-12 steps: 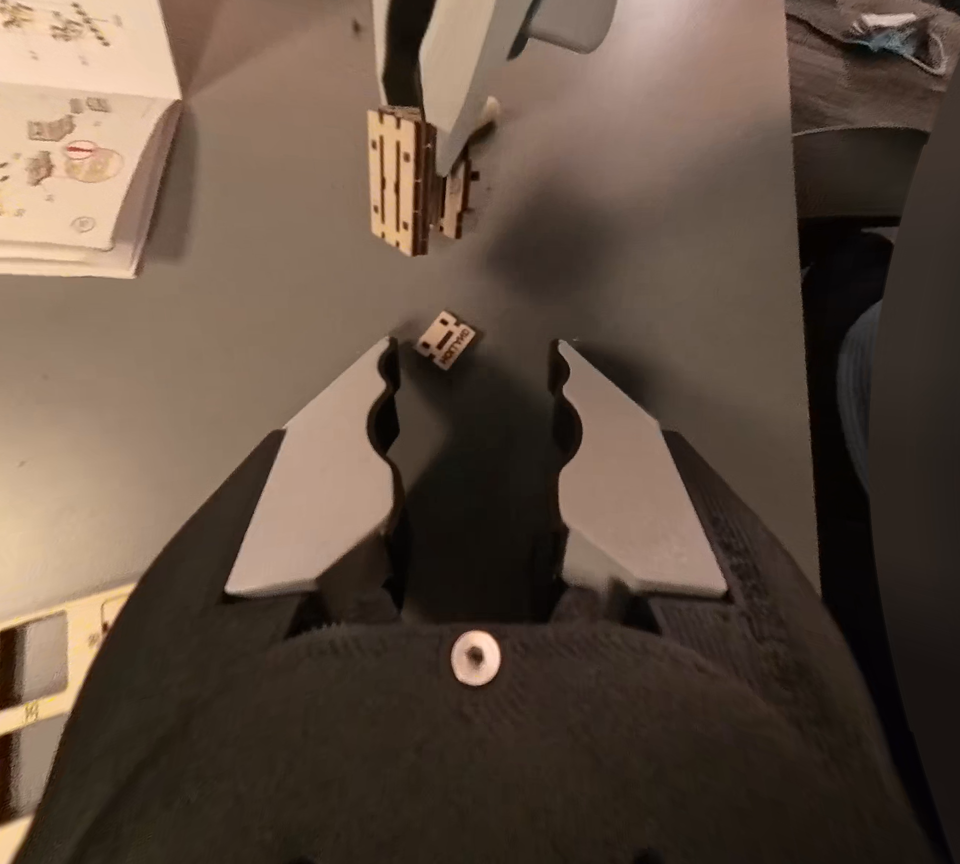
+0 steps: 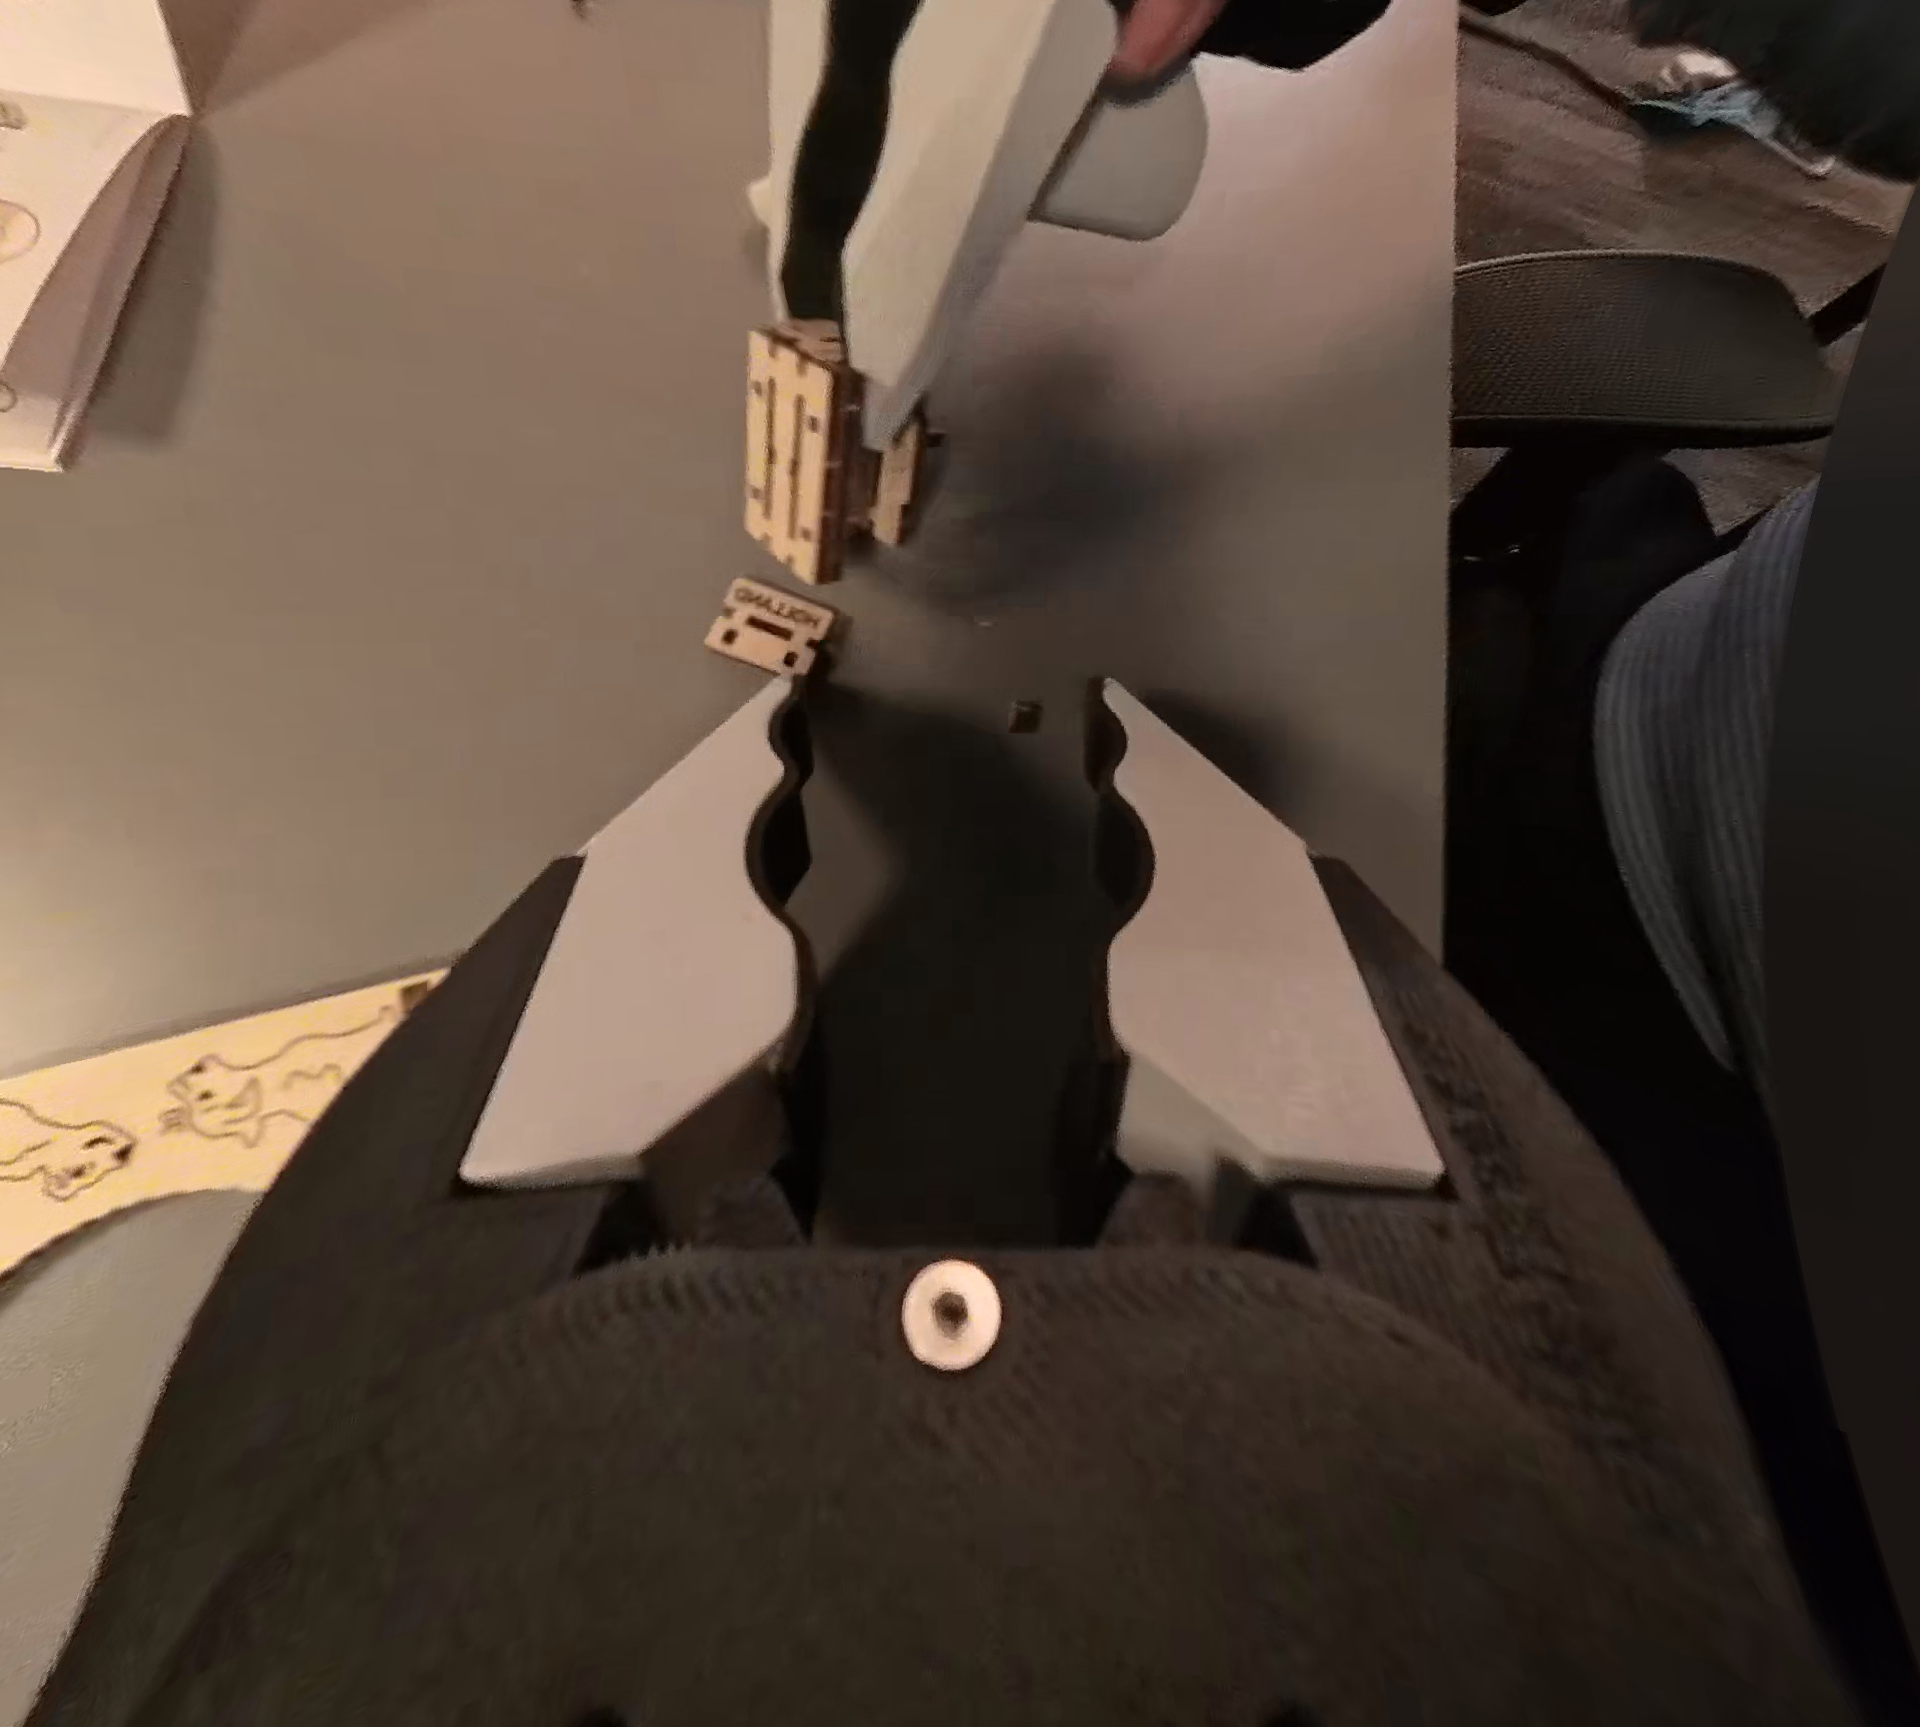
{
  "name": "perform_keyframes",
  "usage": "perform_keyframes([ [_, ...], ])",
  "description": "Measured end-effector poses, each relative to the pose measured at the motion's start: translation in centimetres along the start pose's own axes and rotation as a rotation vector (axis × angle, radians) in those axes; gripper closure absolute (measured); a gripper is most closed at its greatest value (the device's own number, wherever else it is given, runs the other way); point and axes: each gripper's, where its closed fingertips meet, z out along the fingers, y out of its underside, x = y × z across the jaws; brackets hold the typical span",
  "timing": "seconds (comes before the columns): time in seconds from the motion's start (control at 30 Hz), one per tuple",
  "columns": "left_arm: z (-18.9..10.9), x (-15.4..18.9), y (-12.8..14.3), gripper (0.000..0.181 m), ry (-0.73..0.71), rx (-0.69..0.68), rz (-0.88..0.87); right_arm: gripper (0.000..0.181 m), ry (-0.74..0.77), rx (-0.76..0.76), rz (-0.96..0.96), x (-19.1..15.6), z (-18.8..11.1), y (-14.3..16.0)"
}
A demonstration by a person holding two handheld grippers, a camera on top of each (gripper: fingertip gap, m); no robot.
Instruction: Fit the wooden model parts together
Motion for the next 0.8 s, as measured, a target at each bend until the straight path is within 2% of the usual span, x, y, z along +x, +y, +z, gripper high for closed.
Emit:
perform_keyframes([
  [0.17,-0.2,-0.9,-0.4,0.130,-0.072,0.031,-0.055,0.166,0.025,0.045,-0.012,0.1,-0.7,-1.0],
  [0.57,0.1,-0.9,-0.3,0.130,-0.059,0.013,-0.063,0.166,0.035,0.045,-0.026,0.8,-1.2,-2.0],
  [0.8,-0.4,-2.0,-1.2,0.130,-0.071,0.066,-0.047,0.166,0.002,0.055,-0.003,1.0,-1.4,-2.2],
])
